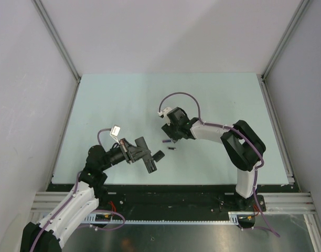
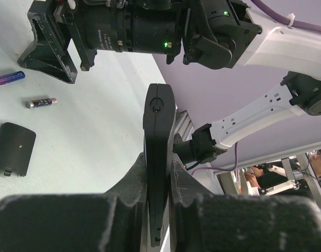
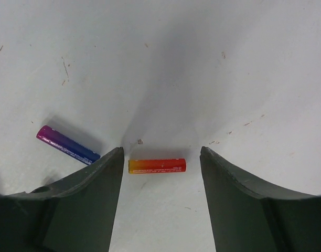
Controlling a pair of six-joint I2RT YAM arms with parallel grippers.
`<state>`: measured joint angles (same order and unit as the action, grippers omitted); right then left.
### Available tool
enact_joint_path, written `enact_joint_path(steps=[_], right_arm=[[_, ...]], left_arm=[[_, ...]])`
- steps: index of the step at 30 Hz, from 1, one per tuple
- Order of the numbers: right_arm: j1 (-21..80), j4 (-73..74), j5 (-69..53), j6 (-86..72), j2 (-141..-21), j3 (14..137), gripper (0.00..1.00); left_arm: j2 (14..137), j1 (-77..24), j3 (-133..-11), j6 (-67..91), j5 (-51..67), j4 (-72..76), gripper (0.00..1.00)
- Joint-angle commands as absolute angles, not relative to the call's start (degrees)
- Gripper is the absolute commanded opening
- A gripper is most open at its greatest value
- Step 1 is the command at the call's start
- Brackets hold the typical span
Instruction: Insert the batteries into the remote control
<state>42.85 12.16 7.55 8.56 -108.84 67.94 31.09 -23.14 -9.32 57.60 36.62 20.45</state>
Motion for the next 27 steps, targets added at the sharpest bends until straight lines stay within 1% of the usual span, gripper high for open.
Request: enact_joint_path(steps=[1, 3, 7, 11, 12, 14, 15, 16, 18, 19, 22, 24, 27], right_arm=[[42.45, 15.65, 7.29, 7.21, -109.25, 66.88, 0.68], [42.36, 14.77, 7.82, 6.33, -108.29, 66.88, 0.7], [42.28, 11.17, 8.09, 2.21, -104.34, 66.88, 0.79], [42.8, 9.23, 11.86, -4.29, -100.29, 66.88, 0.82], [42.89, 8.97, 15.61, -8.74, -99.15, 66.88, 0.81], [42.72, 10.54, 17.92, -15.09, -97.92, 67.06, 0.79], [42.71, 11.24, 21.67, -21.73, -97.21, 67.06, 0.77], [42.63, 13.34, 22.93, -25.1, -96.95, 67.06, 0.75], [42.63, 16.24, 26.34, -32.56, -96.07, 67.15, 0.73], [42.45, 20.09, 27.24, -40.18, -95.8, 67.24, 0.72], [41.4, 26.86, 25.93, -54.69, -95.45, 67.24, 0.72], [41.48, 28.91, 25.14, -58.78, -95.62, 67.24, 0.71], [42.36, 30.93, 26.27, -64.24, -95.71, 67.24, 0.65]], left_arm=[[30.23, -23.47, -9.32, 58.62, 37.18, 22.59, 0.0], [30.32, -23.47, -9.4, 58.62, 37.18, 22.59, 0.0], [30.32, -23.47, -9.67, 58.62, 37.09, 22.59, 0.0], [30.32, -23.47, -9.84, 58.62, 36.91, 22.5, 0.0], [30.15, -23.47, -9.84, 58.62, 36.83, 22.5, 0.0], [30.24, -23.47, -9.76, 58.62, 36.74, 22.59, 0.0], [30.23, -23.47, -9.67, 58.62, 36.65, 22.59, 0.0], [30.41, -23.47, -9.67, 58.54, 36.56, 22.59, 0.0], [30.5, -23.47, -9.75, 58.45, 36.56, 22.59, 0.0], [30.5, -23.47, -9.76, 58.36, 36.48, 22.59, 0.0], [30.59, -23.47, -9.84, 58.36, 36.39, 22.59, 0.0], [30.5, -23.47, -9.76, 58.45, 36.12, 22.5, 0.0], [30.23, -23.47, -9.58, 58.97, 35.95, 22.5, 0.0]])
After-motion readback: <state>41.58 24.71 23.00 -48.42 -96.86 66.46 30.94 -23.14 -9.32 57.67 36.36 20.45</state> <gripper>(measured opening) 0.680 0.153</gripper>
